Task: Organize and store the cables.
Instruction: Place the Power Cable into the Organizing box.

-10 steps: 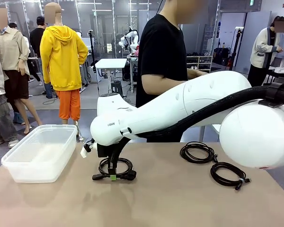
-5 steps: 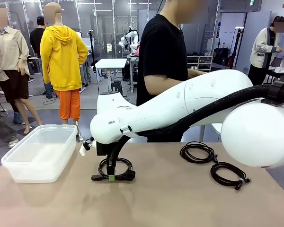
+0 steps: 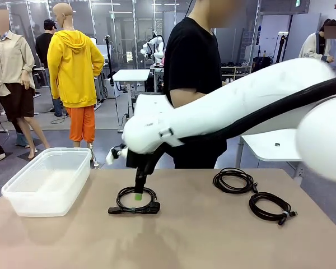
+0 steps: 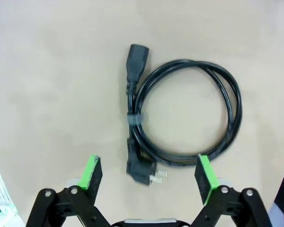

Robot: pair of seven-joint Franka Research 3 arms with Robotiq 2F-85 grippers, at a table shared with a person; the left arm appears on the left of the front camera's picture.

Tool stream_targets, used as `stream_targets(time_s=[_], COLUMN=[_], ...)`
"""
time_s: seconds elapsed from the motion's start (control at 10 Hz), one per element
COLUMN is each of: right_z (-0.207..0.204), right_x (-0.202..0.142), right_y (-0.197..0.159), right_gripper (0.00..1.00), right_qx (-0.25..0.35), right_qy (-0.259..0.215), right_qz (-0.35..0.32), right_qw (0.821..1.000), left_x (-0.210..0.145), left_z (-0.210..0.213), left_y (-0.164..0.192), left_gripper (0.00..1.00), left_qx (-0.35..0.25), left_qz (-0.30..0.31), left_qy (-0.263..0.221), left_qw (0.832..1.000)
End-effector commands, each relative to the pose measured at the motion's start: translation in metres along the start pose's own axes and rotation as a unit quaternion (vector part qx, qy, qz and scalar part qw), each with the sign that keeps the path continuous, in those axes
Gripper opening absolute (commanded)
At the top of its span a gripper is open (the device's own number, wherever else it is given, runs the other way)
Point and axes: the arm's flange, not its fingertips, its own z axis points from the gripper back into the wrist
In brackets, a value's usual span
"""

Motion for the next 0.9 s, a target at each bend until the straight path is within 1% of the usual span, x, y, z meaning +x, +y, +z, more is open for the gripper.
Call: stream_targets(time_s=[0.0,0.1,0.2,0.3,0.4,0.6,0.7,0.8], right_z=[0.045,0.058,0.071,0.085,0.097,0.112,0.119,0.125], right_x=[-0.068,-0.089,-0.117,-0.152,-0.182,-0.235,-0.262,-0.291], right_y=[0.031,0.039,0.048,0.061,0.072,0.093,0.105,0.118], right_gripper=[1.00,1.00,1.00,1.00,1.00,1.00,1.00,1.00], right_qx=[0.026,0.022,0.008,-0.014,-0.029,-0.046,-0.051,-0.059], right_qy=[-0.076,-0.100,-0.120,-0.152,-0.174,-0.226,-0.244,-0.254], right_qz=[0.009,0.003,-0.009,-0.031,-0.049,-0.075,-0.086,-0.106], right_qw=[0.997,0.995,0.993,0.988,0.983,0.970,0.965,0.960], left_x=[0.001,0.001,0.000,0.017,0.032,0.061,0.077,0.097], left_z=[0.001,0.001,0.000,-0.008,-0.014,-0.028,-0.036,-0.055], left_y=[0.000,0.000,0.000,-0.007,-0.013,-0.019,-0.024,-0.033], left_gripper=[1.00,1.00,1.00,1.00,1.00,1.00,1.00,1.00], left_qx=[0.002,0.002,0.000,0.001,-0.008,-0.025,-0.033,-0.061], left_qz=[0.000,0.000,0.000,-0.021,-0.050,-0.090,-0.106,-0.119], left_qy=[-0.004,-0.004,0.000,0.013,0.020,0.040,0.045,0.051], left_qw=[1.000,1.000,1.000,1.000,0.998,0.995,0.993,0.990])
